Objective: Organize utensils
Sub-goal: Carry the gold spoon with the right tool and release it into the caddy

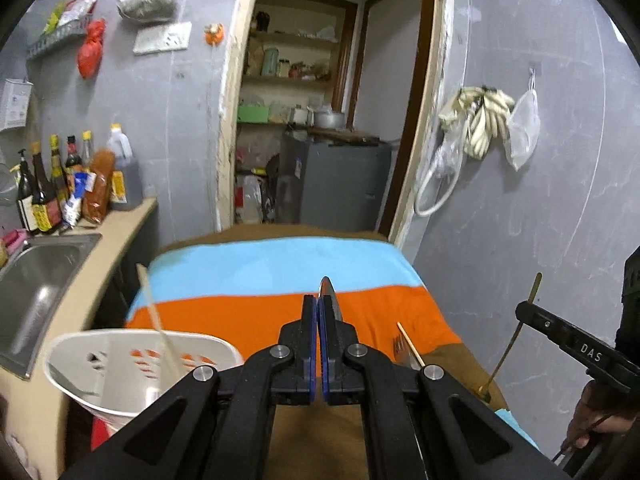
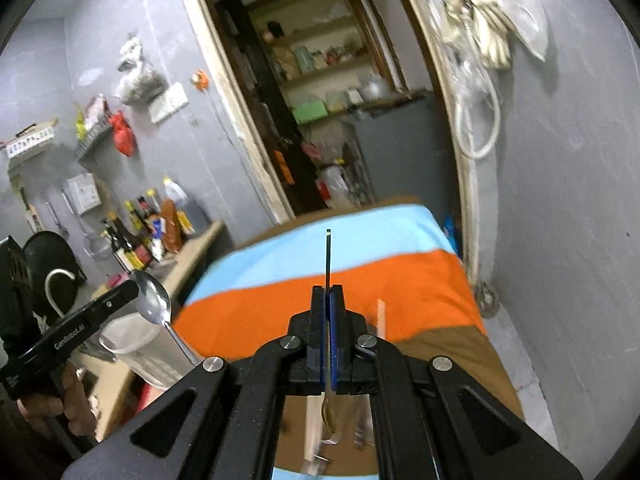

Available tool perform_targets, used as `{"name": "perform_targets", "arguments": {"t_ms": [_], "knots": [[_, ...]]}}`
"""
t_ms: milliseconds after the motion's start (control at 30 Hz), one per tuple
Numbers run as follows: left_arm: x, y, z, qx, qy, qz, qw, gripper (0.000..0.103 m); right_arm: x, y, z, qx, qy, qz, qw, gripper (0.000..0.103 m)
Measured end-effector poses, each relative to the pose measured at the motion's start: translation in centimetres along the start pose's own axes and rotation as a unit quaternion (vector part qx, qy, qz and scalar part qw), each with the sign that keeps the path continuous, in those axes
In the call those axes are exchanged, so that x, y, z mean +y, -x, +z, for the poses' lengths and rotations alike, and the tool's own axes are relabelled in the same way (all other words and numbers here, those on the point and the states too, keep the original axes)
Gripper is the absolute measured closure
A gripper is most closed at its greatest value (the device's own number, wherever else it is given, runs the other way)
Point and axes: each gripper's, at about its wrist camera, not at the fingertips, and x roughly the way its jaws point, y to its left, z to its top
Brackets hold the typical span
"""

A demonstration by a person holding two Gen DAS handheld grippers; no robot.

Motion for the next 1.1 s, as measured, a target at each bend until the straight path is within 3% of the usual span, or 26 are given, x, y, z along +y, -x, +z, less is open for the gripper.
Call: {"name": "perform_targets", "arguments": {"t_ms": [300,633,833,1100], "knots": [[6.3,5.5,2.8,-0.049,0.022,0.051,0.9972,0.101,9.6,-0.5,1.9,-0.039,0.047,0.067,0.996,0.101],[14.1,10.9,4.2,-0.097,0.042,0.142,0.9843,0.101,18.4,-2.2,1.9,-0.070,0.080,0.137,0.985,0.101],[18.3,11.3,3.5,-0.094,0.043,0.194,0.9754,0.101,21.3,-5.0,0.5,-0.052,0.078,0.146,0.985,0.101],[19.2,9.2,2.8,-0.083,0.021,0.209,0.9740,0.101,21.8,-8.6,-2.4,-0.018,0.080,0.114,0.990,0.101]]}}
